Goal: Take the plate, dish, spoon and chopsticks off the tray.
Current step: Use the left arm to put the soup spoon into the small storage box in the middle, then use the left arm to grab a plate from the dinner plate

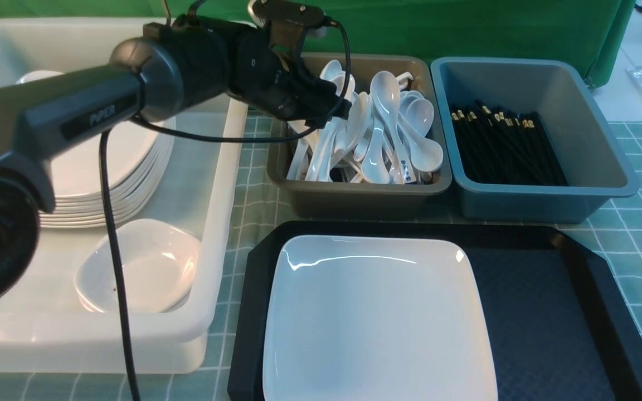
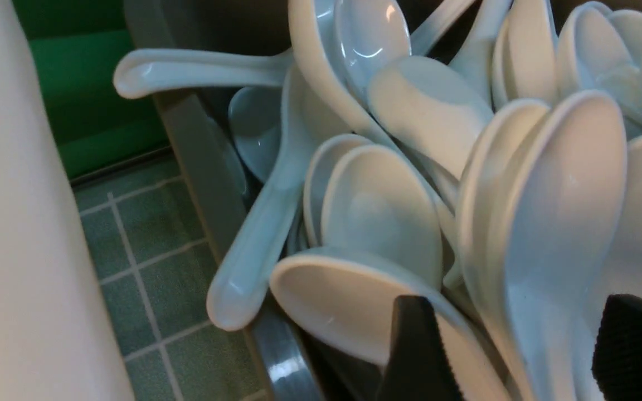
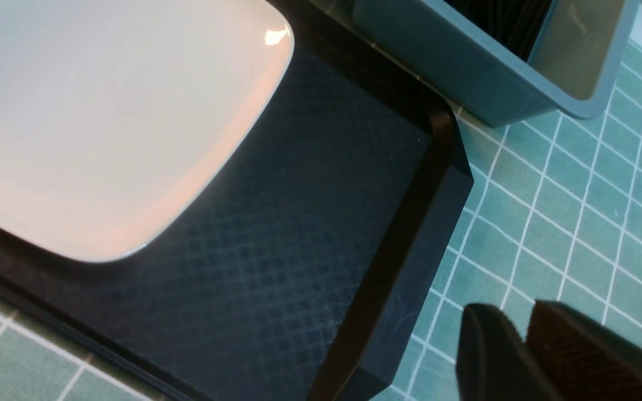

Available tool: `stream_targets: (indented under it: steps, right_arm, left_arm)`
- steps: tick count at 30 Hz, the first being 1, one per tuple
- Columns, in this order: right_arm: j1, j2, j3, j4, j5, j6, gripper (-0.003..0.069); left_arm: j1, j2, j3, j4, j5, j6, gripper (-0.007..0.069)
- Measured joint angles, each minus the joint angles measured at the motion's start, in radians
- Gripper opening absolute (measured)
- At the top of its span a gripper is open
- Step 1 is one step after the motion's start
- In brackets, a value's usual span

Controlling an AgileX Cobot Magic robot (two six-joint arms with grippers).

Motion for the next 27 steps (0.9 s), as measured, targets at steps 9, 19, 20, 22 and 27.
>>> stream_targets:
  steps: [9,19,20,22,27]
  right_arm:
    - [0.0,0.0,0.0,0.0,0.005,0.001,0.0143]
    - [0.0,0.0,0.0,0.0,0.001,0.001,0.0143]
    - [0.0,0.0,0.0,0.0,-0.001,0.001,0.0143]
    - [0.0,0.0,0.0,0.0,-0.004,0.001,0.0143]
    - [0.0,0.0,0.0,0.001,-0.02,0.008,0.0143]
  left_arm:
    - [-0.039,-0.193,0.016,0.009,0.253,0.051,0.0318]
    - [-0.357,-0.581,0.573,-0.006,0.384,0.506,0.0017]
    - [-0.389,-0.617,0.645,-0.006,0.381,0.542,0.0025]
    - [-0.424,-0.67,0.763,-0.008,0.372,0.608,0.0064]
    - [-0.435,-0.69,0.911,-0.031,0.33,0.738,0.0242]
